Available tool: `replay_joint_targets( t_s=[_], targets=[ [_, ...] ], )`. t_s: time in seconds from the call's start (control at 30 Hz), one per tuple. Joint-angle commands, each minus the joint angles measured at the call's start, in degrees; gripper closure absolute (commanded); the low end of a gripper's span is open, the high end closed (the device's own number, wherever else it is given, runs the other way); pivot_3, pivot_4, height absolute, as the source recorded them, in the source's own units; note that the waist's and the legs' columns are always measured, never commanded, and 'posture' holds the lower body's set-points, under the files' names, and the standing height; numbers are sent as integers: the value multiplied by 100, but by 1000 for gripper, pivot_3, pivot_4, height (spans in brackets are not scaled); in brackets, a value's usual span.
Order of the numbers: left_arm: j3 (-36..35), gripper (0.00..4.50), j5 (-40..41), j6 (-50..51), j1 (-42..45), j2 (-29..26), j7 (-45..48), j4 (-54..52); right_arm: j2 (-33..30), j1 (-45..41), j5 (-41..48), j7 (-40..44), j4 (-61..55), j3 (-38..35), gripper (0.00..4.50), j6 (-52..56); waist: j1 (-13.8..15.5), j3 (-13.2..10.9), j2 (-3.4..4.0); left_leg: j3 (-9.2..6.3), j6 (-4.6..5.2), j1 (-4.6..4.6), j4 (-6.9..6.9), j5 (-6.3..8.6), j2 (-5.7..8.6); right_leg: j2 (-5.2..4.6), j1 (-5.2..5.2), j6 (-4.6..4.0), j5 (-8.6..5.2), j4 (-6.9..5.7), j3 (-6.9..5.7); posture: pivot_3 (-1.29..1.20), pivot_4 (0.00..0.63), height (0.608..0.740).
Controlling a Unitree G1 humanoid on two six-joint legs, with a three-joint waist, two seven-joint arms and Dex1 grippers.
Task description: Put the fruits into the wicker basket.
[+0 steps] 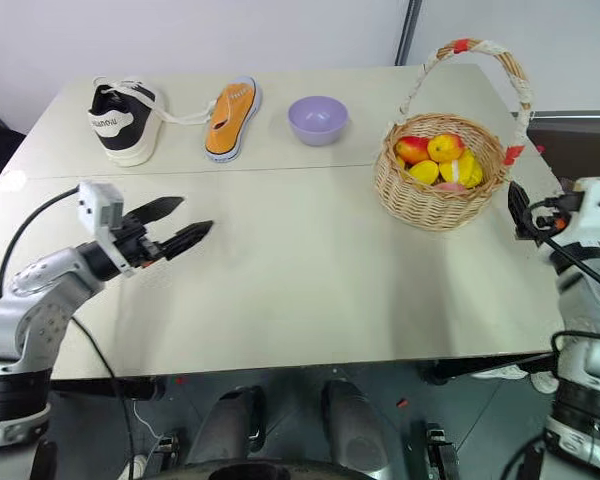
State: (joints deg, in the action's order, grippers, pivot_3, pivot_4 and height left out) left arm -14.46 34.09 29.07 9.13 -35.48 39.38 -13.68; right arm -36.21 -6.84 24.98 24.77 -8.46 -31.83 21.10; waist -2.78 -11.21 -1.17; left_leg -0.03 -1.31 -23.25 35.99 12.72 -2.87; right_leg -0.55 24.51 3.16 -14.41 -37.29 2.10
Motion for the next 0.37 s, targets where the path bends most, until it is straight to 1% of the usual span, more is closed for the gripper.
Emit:
replay_joint_targets(
  t_s=[0.03,0.07,0.13,0.2,0.37],
  targets=[
    [-309,0,-163,-227,-203,-99,-66,-37,-189,192,543,910,-729,345,755,96,2,0,0,0,0,1,0,0,-1,1,0,1,-1,-1,5,0,150,740],
    [-381,0,-149,-188,-281,-83,-124,9,-224,313,566,1174,-856,542,755,57,15,0,0,-1,0,3,0,0,-2,1,0,2,-2,-2,6,0,150,740],
    [-533,0,-198,-240,-591,15,-266,95,-164,540,538,1662,-1161,1241,755,10,26,2,-1,-2,0,2,3,0,-1,0,-1,0,-2,-3,5,0,150,740],
    [-605,0,-245,-299,-841,107,-373,56,-57,551,410,1840,-1134,1674,755,-82,26,2,-2,0,0,2,2,0,-1,-3,-3,0,-3,0,6,0,150,740],
    [-711,0,-161,-357,-1217,284,-454,-244,116,251,156,1887,-558,2038,755,-371,67,1,-5,7,-1,-12,16,1,7,-17,-1,-6,1,11,6,0,150,740]
  ],
)
